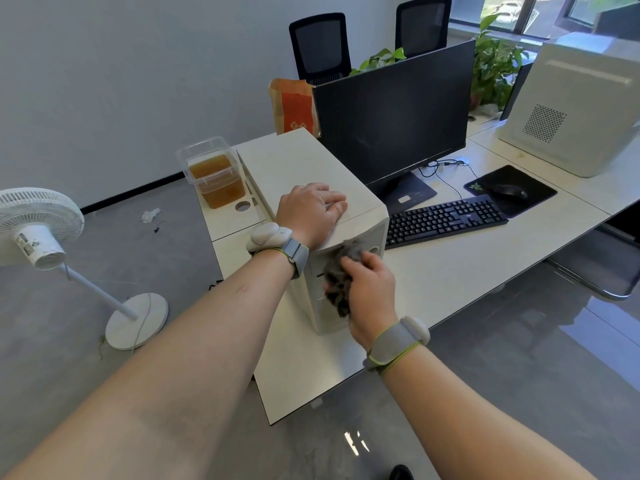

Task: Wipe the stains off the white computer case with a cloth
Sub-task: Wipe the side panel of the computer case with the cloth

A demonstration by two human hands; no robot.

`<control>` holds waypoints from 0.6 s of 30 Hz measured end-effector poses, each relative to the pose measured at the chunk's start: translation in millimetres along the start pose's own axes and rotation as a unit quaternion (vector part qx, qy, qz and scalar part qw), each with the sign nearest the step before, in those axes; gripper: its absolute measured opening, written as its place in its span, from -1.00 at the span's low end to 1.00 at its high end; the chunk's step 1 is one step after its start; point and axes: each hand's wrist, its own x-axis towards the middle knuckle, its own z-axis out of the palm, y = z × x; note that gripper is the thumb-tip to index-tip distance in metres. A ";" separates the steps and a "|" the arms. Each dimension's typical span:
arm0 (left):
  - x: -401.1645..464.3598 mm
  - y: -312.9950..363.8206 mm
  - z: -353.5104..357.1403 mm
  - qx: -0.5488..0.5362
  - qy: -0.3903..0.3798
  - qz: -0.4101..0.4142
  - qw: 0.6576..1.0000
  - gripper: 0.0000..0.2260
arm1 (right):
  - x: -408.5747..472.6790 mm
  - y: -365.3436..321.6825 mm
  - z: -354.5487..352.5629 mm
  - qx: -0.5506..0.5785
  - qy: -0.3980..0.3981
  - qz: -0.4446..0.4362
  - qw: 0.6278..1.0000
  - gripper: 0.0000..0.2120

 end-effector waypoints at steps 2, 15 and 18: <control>0.0 0.5 0.4 0.001 -0.002 -0.001 1.000 -0.71 | 7.8 -7.8 4.0 0.049 0.036 0.007 0.998 -0.85; -0.4 -0.2 -0.4 -0.001 0.000 0.000 1.000 -0.72 | 21.0 -24.3 -1.5 0.033 0.077 -0.016 0.996 -0.89; -0.4 0.5 -0.8 -0.002 0.003 0.002 1.000 -0.73 | -1.0 -8.2 13.9 -0.027 -0.002 0.028 0.999 -0.88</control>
